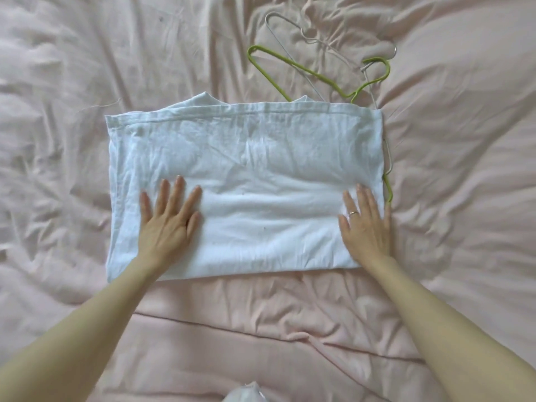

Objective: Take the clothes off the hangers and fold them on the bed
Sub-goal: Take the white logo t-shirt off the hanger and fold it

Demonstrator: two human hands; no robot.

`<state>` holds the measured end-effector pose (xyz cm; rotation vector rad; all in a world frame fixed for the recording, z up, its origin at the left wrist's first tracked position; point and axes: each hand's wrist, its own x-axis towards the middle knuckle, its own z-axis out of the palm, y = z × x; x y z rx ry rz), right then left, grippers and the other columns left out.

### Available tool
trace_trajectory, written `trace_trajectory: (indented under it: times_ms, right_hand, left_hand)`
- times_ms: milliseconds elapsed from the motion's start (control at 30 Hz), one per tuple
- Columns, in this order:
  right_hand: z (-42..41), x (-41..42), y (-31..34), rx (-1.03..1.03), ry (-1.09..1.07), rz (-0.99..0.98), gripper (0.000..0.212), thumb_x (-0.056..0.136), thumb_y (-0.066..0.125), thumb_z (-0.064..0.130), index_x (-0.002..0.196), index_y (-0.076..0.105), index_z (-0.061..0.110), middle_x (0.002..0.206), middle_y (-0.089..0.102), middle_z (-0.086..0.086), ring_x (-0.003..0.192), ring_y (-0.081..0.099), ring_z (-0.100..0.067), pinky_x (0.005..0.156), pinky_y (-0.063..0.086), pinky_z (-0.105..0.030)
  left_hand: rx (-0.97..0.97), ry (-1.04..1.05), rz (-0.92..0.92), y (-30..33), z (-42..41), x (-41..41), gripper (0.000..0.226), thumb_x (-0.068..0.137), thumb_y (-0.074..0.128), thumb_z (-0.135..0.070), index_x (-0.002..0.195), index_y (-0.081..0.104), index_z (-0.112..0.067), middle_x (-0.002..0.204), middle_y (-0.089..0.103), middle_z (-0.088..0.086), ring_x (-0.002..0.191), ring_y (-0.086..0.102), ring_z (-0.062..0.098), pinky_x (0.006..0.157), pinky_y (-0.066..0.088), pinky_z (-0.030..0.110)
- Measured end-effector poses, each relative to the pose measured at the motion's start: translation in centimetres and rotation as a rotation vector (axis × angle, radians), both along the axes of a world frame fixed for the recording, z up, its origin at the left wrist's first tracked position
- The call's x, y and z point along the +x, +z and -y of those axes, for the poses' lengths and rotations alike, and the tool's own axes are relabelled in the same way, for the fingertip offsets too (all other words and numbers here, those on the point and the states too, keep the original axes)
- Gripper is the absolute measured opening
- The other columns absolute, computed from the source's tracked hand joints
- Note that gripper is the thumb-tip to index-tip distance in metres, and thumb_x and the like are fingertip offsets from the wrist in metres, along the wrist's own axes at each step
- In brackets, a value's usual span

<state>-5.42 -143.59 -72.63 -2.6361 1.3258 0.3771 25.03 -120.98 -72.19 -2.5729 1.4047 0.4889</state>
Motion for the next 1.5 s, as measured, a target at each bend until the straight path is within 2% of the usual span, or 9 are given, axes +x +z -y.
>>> trace_trajectory:
  times_ms: [100,267,467,633,833,1000,1100,1267,1500]
  right_hand:
    - [-1.1,-0.6,1.1,0.009,-0.177,0.065,0.058,0.090,0.034,0.037,0.141,0.042,0.013,0.150,0.033,-0.014,0.139,0.030,-0.032,0.111,0.019,-0.055]
    - [-7.2,0.9,0.7,0.059,0.243,0.274,0.049,0.091,0.039,0.031,0.138,0.040,0.016,0.144,0.042,-0.015,0.134,0.030,-0.027,0.109,0.018,-0.043]
    - [-5.9,-8.3,0.2,0.135,-0.061,-0.062,0.063,0.089,0.018,0.043,0.143,0.038,0.017,0.152,0.032,-0.007,0.140,0.031,-0.025,0.112,0.012,-0.036]
    - [-4.4,-9.9,1.7,0.245,-0.242,-0.143,0.052,0.100,0.021,0.040,0.149,0.025,0.023,0.158,0.016,-0.004,0.146,0.010,-0.019,0.116,0.009,-0.042]
    - [-6.3,-4.8,3.5,0.100,-0.142,0.108,0.060,0.090,0.026,0.041,0.141,0.042,0.014,0.152,0.030,-0.011,0.142,0.026,-0.028,0.113,0.008,-0.047]
    - [-10.8,2.3,3.8,0.173,0.261,0.134,0.052,0.087,0.036,0.036,0.131,0.055,0.017,0.143,0.046,-0.011,0.133,0.041,-0.028,0.110,0.019,-0.055]
    - [-13.1,6.0,3.6,0.266,0.361,0.007,0.050,0.098,0.029,0.037,0.147,0.031,0.023,0.158,0.015,-0.005,0.146,0.011,-0.023,0.114,0.003,-0.054]
    - [-12.8,7.6,3.0,0.497,0.251,-0.099,0.051,0.101,0.023,0.039,0.151,0.013,0.028,0.159,-0.009,0.005,0.145,-0.012,-0.014,0.115,-0.010,-0.046]
    - [-9.3,6.5,6.2,0.936,-0.249,0.387,0.043,0.102,0.035,0.025,0.143,0.038,0.011,0.152,0.032,0.000,0.137,0.031,-0.011,0.107,0.024,-0.019]
  left_hand:
    - [-0.089,0.061,0.018,1.0,-0.2,-2.5,0.059,0.093,0.017,-0.045,0.148,0.026,-0.024,0.157,0.016,0.012,0.145,0.007,0.031,0.110,-0.020,0.044]
    - [-0.092,-0.144,-0.118,0.5,-0.4,-10.7,0.052,0.099,0.014,-0.047,0.145,0.025,-0.026,0.153,0.026,0.011,0.141,0.014,0.029,0.111,-0.006,0.049]
    - [0.047,0.001,-0.091,0.2,-5.2,-9.6,0.061,0.094,0.007,-0.054,0.148,0.025,-0.030,0.157,0.017,0.000,0.145,0.007,0.019,0.112,-0.015,0.041]
    - [0.114,0.403,-0.120,1.4,-7.6,-6.5,0.052,0.100,0.018,-0.043,0.150,0.008,-0.033,0.159,-0.007,-0.004,0.146,-0.008,0.020,0.114,-0.007,0.049]
    - [-0.220,1.033,-0.127,2.9,-7.9,-5.1,0.058,0.095,0.049,-0.030,0.141,0.030,0.002,0.143,0.030,0.030,0.132,0.028,0.043,0.109,0.021,0.047]
    - [-0.623,1.821,-0.830,4.4,-6.8,-3.0,0.037,0.087,0.067,-0.023,0.117,0.053,-0.007,0.091,0.060,0.006,0.086,0.058,0.019,0.063,0.055,0.029]
    - [-0.706,1.987,-1.064,4.9,-7.2,-2.9,0.010,0.088,0.065,-0.018,0.086,0.056,-0.013,0.074,0.060,0.000,0.075,0.057,0.012,0.062,0.054,0.024]
    - [-0.995,1.930,-1.068,5.7,-6.6,-3.1,0.014,0.090,0.058,-0.010,0.105,0.057,-0.012,0.094,0.062,0.003,0.094,0.062,0.020,0.087,0.051,0.042]
    - [-1.097,1.211,-0.721,10.0,-0.1,-5.8,0.016,0.090,0.053,-0.013,0.086,0.045,-0.026,0.088,0.053,-0.005,0.081,0.055,0.007,0.079,0.050,0.026]
